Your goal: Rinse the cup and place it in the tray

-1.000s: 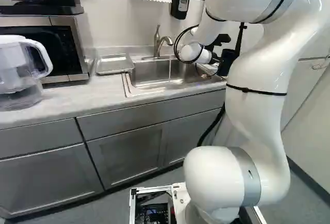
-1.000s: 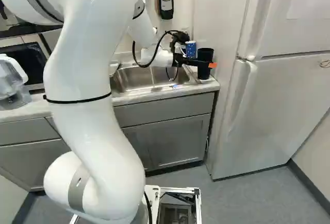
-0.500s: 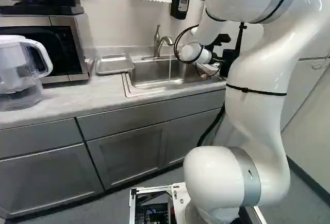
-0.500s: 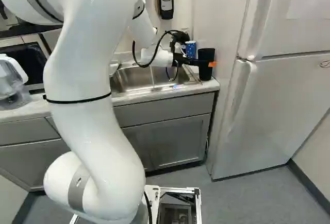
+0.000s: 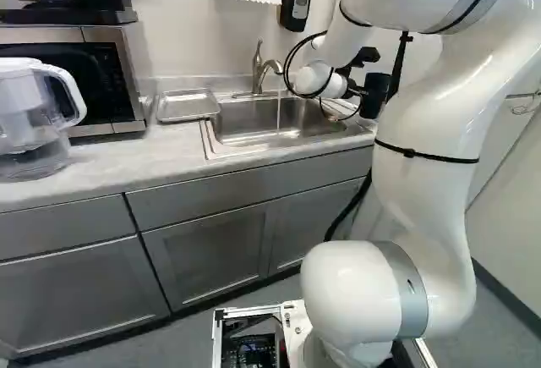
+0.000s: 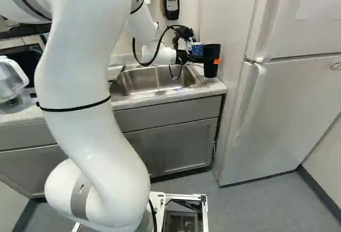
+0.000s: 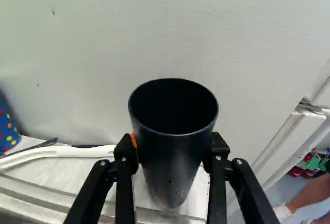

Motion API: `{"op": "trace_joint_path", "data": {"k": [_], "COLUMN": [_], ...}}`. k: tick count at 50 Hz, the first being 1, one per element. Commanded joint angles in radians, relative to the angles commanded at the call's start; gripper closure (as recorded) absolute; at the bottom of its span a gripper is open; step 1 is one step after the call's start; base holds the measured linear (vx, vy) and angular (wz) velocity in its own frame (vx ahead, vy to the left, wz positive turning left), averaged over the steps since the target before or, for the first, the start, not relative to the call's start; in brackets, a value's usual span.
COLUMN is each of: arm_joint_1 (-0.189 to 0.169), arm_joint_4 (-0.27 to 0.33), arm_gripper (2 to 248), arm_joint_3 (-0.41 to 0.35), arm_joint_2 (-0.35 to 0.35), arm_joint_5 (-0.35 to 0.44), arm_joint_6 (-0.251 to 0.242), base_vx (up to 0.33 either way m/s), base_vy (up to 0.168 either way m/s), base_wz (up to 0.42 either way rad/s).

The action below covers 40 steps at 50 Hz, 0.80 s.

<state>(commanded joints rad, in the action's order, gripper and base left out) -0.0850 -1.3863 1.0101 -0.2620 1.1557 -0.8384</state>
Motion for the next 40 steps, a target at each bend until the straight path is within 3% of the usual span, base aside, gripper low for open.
{"op": "trace_joint_path", "data": {"k": [20, 40], "arm_joint_1": [0.027, 0.025], "arm_joint_4": [0.016, 0.047], "arm_gripper": [124, 124], "arm_joint_3": [-0.007, 0.014], "arm_joint_2": [0.057, 0.085], "arm_joint_5": [-0.028, -0.042], "arm_joint_6": [0.0, 0.0], "base_vx": [0.0, 0.0], "base_vy": [0.0, 0.0], "base_wz": [0.0, 0.0]}}
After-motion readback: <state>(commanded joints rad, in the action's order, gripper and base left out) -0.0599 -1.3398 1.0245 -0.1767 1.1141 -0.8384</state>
